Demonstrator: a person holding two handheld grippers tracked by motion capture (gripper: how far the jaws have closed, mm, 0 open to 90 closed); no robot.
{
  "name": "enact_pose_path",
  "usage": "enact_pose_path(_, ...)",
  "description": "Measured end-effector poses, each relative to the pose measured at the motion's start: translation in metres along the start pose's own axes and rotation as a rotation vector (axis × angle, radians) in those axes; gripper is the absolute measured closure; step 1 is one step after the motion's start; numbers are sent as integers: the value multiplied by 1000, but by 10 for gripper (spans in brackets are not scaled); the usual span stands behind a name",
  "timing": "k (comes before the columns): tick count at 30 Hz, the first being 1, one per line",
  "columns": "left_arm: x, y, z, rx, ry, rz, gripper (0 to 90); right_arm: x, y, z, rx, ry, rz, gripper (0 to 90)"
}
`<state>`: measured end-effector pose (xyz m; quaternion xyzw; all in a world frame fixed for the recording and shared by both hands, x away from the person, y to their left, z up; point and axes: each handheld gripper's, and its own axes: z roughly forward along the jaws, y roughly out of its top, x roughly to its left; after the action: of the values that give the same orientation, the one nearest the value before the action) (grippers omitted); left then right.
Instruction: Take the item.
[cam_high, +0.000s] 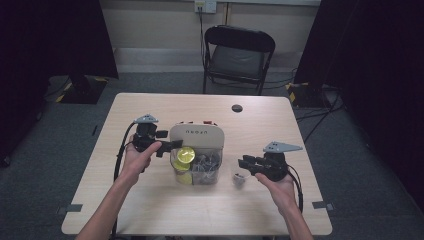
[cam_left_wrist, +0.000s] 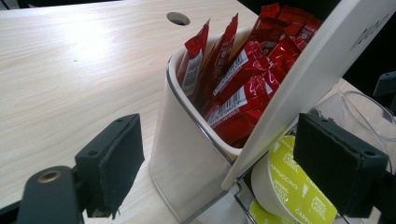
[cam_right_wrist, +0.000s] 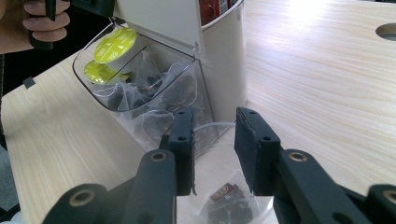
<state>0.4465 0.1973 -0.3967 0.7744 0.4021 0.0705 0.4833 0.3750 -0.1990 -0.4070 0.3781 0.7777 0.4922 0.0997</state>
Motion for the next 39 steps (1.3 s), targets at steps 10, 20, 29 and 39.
enact_pose_path(10,1,0,-4,-12,2,-4,163,-1,-3,-15,-17,-39,-3,590)
enact_pose_path(20,-2,8,-19,-54,-9,-6,173,-17,-28,-31,-2,-107,44,448)
enact_pose_path(29,0,14,-40,-90,-19,-3,212,-31,-52,-40,35,-195,83,363)
enact_pose_path(39,15,16,-54,-132,22,-46,204,-46,-80,-31,138,-253,111,289)
